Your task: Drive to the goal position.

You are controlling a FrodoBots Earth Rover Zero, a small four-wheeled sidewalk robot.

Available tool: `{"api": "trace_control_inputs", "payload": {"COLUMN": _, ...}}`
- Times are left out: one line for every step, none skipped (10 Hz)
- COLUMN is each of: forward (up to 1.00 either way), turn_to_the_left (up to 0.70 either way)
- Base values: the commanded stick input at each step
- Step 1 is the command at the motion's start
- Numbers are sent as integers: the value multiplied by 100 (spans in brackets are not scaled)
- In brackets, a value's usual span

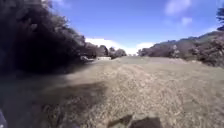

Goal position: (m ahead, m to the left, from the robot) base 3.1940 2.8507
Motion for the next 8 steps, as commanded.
{"api": "trace_control_inputs", "payload": {"forward": 70, "turn_to_the_left": 0}}
{"api": "trace_control_inputs", "payload": {"forward": 70, "turn_to_the_left": 0}}
{"api": "trace_control_inputs", "payload": {"forward": 70, "turn_to_the_left": 0}}
{"api": "trace_control_inputs", "payload": {"forward": 70, "turn_to_the_left": 0}}
{"api": "trace_control_inputs", "payload": {"forward": 70, "turn_to_the_left": 0}}
{"api": "trace_control_inputs", "payload": {"forward": 70, "turn_to_the_left": 0}}
{"api": "trace_control_inputs", "payload": {"forward": 70, "turn_to_the_left": 0}}
{"api": "trace_control_inputs", "payload": {"forward": 70, "turn_to_the_left": 0}}
